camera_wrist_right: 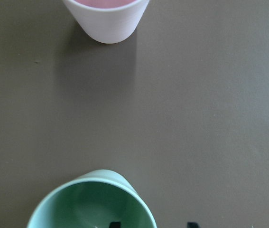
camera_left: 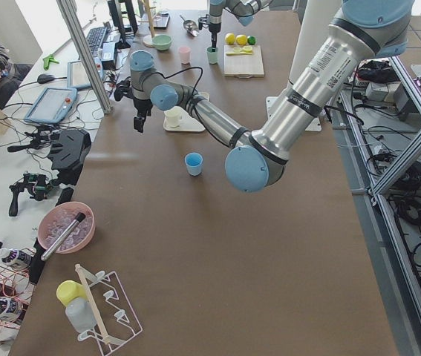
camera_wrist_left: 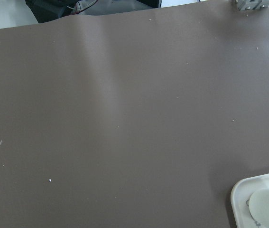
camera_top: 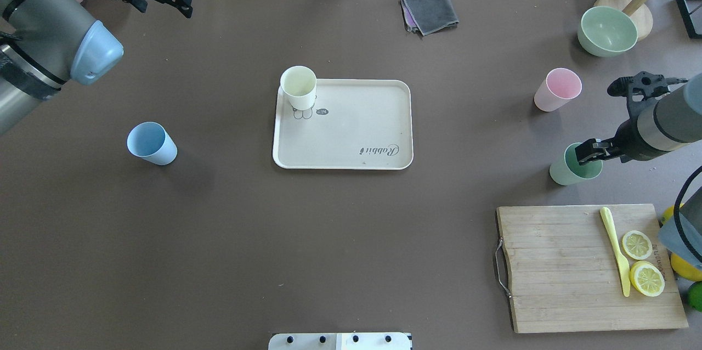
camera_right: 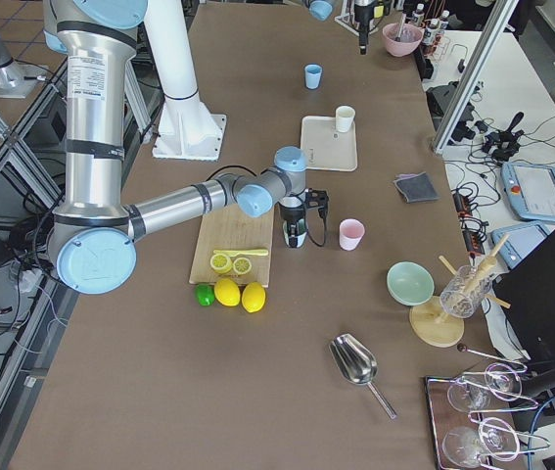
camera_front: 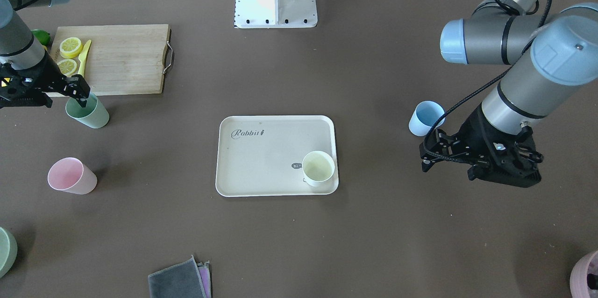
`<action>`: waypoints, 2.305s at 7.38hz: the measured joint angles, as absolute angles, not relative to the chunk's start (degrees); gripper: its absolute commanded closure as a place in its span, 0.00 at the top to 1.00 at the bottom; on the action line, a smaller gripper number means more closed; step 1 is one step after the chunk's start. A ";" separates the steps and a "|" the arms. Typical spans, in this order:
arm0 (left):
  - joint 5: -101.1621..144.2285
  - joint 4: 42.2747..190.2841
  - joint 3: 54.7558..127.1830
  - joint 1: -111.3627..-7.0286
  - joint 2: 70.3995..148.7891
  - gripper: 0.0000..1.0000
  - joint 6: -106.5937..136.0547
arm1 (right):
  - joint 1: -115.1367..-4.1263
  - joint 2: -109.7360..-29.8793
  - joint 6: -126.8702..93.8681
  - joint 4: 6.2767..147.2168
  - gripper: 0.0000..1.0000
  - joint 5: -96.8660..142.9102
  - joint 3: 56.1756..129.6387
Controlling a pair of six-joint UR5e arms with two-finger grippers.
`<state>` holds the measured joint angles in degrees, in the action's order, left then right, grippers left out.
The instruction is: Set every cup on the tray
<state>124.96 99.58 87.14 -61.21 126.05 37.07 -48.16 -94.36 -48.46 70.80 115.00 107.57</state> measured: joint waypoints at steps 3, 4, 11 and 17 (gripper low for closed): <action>124.90 99.66 87.05 -61.07 125.97 0.98 37.01 | -47.70 -93.39 -49.74 67.35 0.00 115.46 106.90; 124.89 99.67 87.03 -60.98 125.96 0.98 37.00 | -47.68 -91.74 -50.55 67.40 0.00 115.88 107.29; 124.89 102.71 87.00 -60.50 123.31 0.98 37.08 | -36.96 -55.86 -76.87 84.28 0.00 110.00 96.07; 124.98 102.90 87.94 -60.34 122.32 0.98 37.23 | -37.86 -52.71 -75.95 84.15 1.00 109.02 93.49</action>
